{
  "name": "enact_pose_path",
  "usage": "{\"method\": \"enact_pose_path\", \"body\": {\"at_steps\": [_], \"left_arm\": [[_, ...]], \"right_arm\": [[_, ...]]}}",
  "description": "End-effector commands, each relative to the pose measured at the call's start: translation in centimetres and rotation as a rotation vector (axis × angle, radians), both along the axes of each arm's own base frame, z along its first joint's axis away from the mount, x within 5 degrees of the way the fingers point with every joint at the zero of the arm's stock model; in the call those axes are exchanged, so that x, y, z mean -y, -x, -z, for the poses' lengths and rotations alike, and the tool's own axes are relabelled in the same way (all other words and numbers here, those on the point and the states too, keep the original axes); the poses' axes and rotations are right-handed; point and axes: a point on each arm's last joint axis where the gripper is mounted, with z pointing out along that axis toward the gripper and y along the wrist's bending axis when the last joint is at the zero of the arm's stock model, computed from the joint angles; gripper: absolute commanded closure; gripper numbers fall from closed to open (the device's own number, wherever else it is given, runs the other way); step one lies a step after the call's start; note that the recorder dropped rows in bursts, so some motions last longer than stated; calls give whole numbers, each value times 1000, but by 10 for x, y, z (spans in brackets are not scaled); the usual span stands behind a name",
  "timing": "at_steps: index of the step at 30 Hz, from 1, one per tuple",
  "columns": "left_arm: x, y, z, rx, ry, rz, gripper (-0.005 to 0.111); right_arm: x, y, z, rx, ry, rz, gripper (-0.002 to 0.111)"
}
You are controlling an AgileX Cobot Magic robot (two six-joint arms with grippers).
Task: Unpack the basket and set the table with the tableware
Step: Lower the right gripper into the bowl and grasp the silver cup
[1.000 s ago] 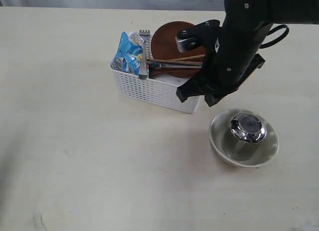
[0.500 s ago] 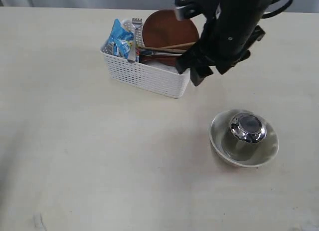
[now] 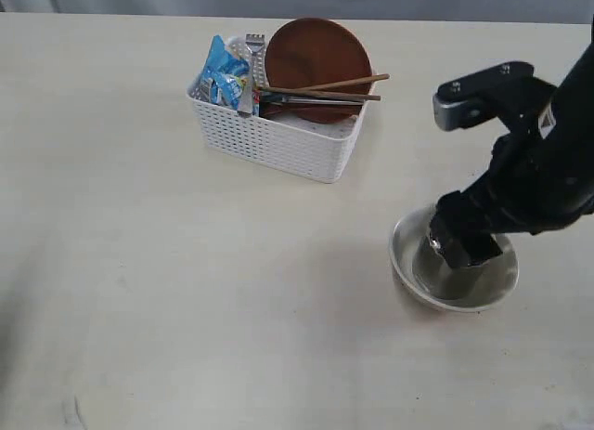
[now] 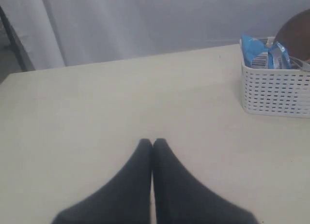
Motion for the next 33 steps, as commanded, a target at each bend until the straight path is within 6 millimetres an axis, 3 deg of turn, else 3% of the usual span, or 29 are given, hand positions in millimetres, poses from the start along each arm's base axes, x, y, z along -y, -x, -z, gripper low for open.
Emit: {"method": "enact_pose_path", "body": {"at_steps": [1,6,15,33], "left_arm": [[1,0,0,9,13,9,107],[1,0,0,9,13,9,107],[0,0,0,10,2,8,107],[0,0,0,10,2,8,107]], "right_arm": [[0,0,12,56,-41,13,27],[-3,-6,16,120,-77,25,27],[-7,-13,42,19,-22,22,27],[-8,-15,50,36,-32,24,27]]}}
